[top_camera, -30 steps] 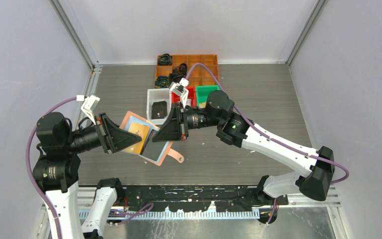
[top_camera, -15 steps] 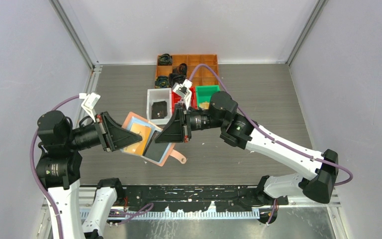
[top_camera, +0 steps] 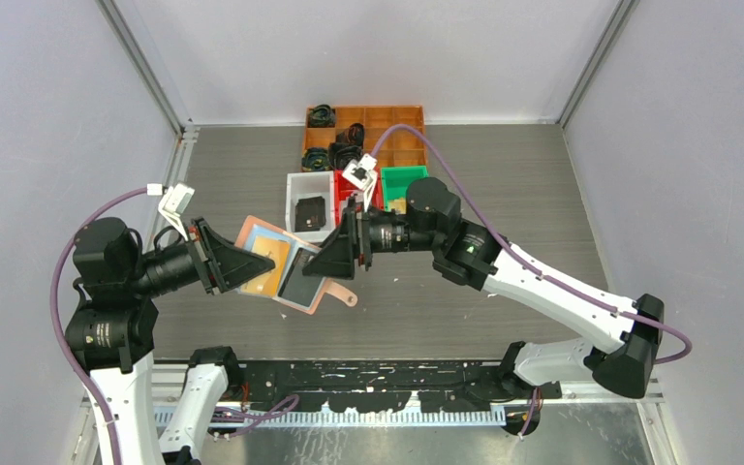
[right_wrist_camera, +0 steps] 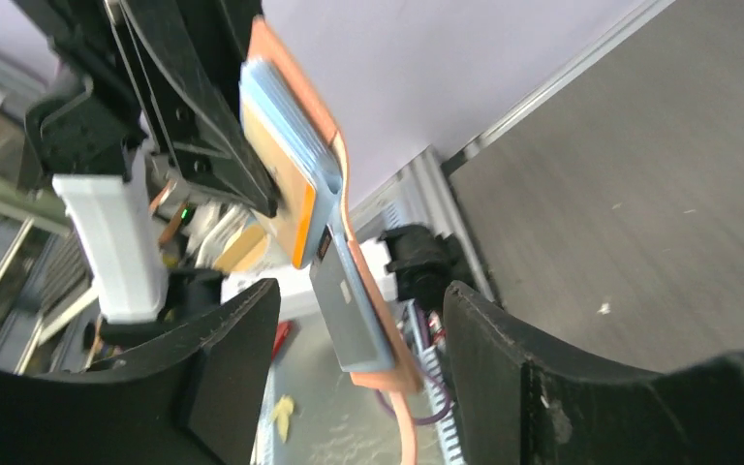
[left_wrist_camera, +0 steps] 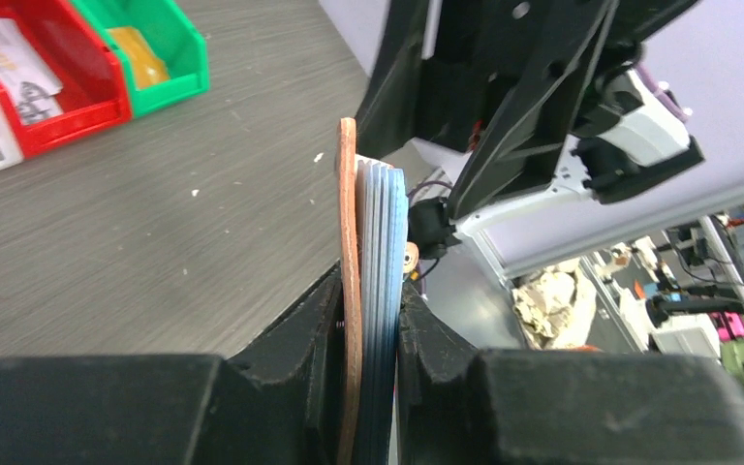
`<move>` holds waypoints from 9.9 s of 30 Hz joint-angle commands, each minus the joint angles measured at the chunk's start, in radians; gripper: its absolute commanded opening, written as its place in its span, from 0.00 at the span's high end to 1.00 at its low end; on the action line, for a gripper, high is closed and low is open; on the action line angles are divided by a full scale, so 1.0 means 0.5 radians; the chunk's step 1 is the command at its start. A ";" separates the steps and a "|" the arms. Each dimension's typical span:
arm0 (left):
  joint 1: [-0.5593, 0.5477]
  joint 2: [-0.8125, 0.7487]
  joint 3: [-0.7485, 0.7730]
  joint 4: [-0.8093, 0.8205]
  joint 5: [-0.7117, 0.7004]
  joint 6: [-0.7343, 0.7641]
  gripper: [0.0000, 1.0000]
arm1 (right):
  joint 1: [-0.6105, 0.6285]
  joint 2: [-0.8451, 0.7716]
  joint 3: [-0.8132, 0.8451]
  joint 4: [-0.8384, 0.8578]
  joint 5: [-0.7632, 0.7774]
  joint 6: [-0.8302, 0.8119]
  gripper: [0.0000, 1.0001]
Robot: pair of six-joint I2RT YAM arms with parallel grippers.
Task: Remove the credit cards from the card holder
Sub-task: Remove the credit card from the card holder.
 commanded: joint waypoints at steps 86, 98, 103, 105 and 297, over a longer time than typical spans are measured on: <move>-0.004 -0.141 -0.250 0.839 -0.102 -0.912 0.94 | 0.151 0.376 -0.309 1.491 0.379 1.138 0.58; -0.003 -0.105 -0.205 0.828 -0.104 -0.897 0.87 | 0.150 0.302 -0.459 1.516 0.408 1.128 0.99; -0.003 -0.068 -0.204 0.847 -0.081 -0.945 0.86 | 0.150 0.260 -0.558 1.503 0.402 1.110 0.99; -0.002 -0.065 -0.208 0.876 -0.071 -0.979 0.87 | 0.148 0.245 -0.598 1.503 0.402 1.110 0.99; -0.002 -0.004 -0.057 0.695 -0.439 -0.703 1.00 | -0.276 -0.477 -1.001 1.209 0.367 1.074 0.99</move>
